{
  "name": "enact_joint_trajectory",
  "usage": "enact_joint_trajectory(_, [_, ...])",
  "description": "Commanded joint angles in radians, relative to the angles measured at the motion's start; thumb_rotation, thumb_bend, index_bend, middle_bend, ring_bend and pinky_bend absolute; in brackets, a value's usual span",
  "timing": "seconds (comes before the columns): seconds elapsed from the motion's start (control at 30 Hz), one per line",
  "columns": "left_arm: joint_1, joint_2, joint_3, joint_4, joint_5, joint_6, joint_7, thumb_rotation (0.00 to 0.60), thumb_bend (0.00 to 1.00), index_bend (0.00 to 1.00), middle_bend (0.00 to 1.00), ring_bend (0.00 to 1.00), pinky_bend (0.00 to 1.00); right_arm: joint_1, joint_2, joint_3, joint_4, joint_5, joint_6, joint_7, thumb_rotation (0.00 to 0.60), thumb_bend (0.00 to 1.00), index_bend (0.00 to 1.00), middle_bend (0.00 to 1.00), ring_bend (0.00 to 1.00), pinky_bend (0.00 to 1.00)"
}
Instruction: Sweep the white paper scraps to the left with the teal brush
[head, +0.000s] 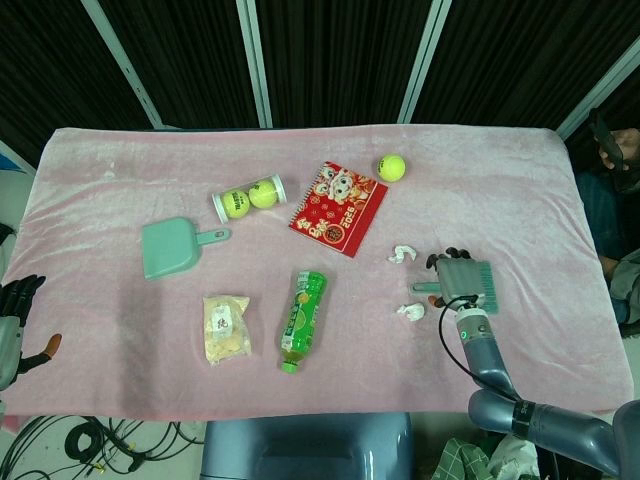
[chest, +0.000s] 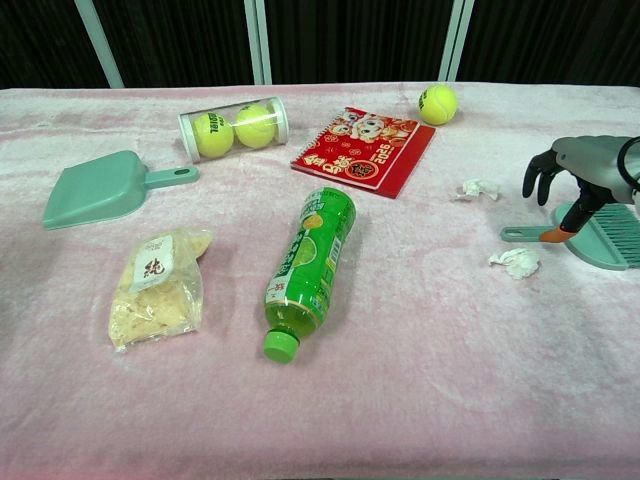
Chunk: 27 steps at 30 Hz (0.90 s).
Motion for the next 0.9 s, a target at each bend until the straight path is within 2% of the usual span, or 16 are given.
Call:
enact_joint_trajectory(0.03, [0.000, 0.000, 0.000, 0.000, 0.000, 0.000, -0.001, 0.600, 0.31, 0.09, 0.07, 0.05, 0.01, 0.000, -0.003, 0.003, 0.003, 0.000, 0.000, -0.002, 0.600, 0.00, 0.40, 0.40, 0.19, 0.18])
enact_joint_trajectory(0.73, [0.001, 0.000, 0.000, -0.001, -0.001, 0.001, 0.001, 0.600, 0.31, 0.09, 0.07, 0.05, 0.01, 0.000, -0.008, 0.014, 0.018, -0.010, -0.019, -0.008, 0.600, 0.01, 0.41, 0.41, 0.19, 0.18])
enact_joint_trajectory(0.9, [0.002, 0.000, 0.000, -0.002, -0.001, 0.003, 0.002, 0.600, 0.31, 0.09, 0.07, 0.05, 0.01, 0.004, -0.027, 0.011, 0.050, -0.008, -0.036, -0.012, 0.600, 0.02, 0.42, 0.42, 0.19, 0.18])
